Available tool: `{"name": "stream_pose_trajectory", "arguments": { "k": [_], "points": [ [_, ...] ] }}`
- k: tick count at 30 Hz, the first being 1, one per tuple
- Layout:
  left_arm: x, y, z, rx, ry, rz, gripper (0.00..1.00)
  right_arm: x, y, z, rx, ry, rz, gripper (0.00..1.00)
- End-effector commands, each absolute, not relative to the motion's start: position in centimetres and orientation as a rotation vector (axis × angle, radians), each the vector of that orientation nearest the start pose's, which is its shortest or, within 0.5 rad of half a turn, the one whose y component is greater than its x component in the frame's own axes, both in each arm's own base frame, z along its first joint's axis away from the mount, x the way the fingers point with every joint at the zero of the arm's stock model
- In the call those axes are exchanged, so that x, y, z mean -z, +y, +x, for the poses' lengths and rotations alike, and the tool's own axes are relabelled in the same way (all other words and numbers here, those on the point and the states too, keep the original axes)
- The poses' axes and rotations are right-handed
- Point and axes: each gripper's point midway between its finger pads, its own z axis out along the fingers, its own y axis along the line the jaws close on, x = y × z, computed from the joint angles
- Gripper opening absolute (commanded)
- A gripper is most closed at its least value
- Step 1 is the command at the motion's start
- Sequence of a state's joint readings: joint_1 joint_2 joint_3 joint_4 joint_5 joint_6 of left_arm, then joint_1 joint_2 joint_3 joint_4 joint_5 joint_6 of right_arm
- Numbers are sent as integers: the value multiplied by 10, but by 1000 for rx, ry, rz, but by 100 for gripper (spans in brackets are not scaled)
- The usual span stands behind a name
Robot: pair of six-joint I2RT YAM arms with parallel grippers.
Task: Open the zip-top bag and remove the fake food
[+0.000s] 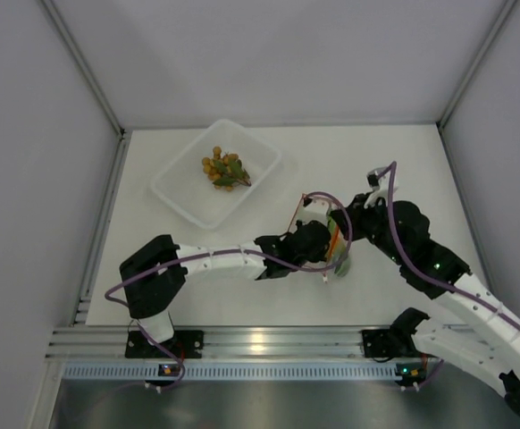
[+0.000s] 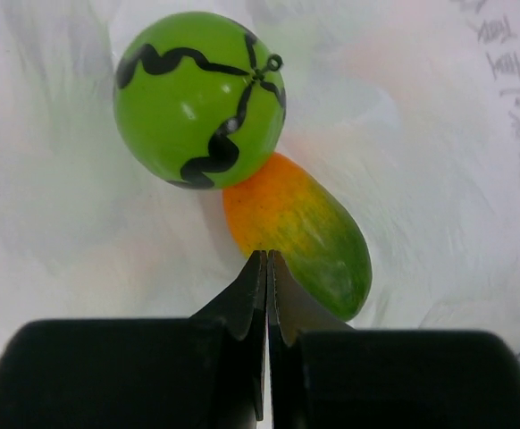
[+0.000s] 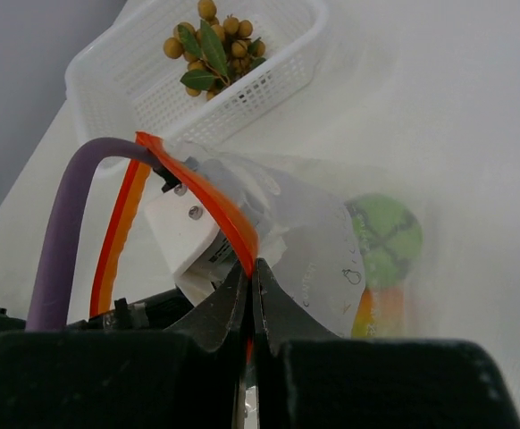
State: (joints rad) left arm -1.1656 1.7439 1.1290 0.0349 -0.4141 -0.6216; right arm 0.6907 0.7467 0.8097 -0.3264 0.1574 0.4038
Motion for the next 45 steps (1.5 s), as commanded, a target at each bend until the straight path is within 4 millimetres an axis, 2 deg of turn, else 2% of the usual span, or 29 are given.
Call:
{"name": "stream_pose_trajectory", "arguments": {
  "k": [1, 4, 7, 12, 18, 21, 22, 24, 26, 27, 29, 30, 36, 40, 45],
  "points": [
    [-129, -424, 247, 529, 2130, 335, 0, -294, 192, 232, -705, 1769, -236, 0],
    [-129, -415, 251, 460, 2170, 321, 0, -303, 200, 224, -776, 1712, -272, 0],
    [-131, -393, 254, 368, 2198, 260, 0, -304, 201, 223, -803, 1702, -245, 0],
    [-132, -355, 257, 255, 2248, 199, 0, -284, 200, 231, -786, 1786, -175, 0],
    [-150, -334, 253, 233, 2265, 191, 0, -261, 195, 241, -746, 1874, -89, 0],
    [-151, -344, 244, 316, 2307, 249, 6, -253, 192, 244, -724, 1893, -80, 0],
    [-154, -352, 244, 341, 2310, 275, 11, -252, 191, 243, -720, 1894, -79, 0],
    [-142, -366, 237, 382, 2360, 337, 15, -249, 190, 243, -709, 1898, -86, 0],
    [-140, -380, 234, 432, 2386, 354, 17, -247, 187, 243, -689, 1906, -89, 0],
    [-128, -384, 234, 420, 2410, 365, 17, -246, 184, 243, -673, 1908, -89, 0],
    [-123, -392, 235, 429, 2425, 369, 18, -242, 181, 241, -656, 1919, -94, 0],
    [-114, -395, 235, 418, 2444, 375, 19, -241, 180, 241, -651, 1920, -100, 0],
    [-92, -390, 239, 332, 2462, 381, 30, -233, 175, 236, -625, 1933, -113, 0],
    [-86, -385, 237, 308, 2478, 396, 40, -229, 173, 237, -610, 1940, -114, 0],
    [-87, -374, 235, 254, 2486, 409, 51, -225, 174, 240, -600, 1950, -117, 0]
  ]
}}
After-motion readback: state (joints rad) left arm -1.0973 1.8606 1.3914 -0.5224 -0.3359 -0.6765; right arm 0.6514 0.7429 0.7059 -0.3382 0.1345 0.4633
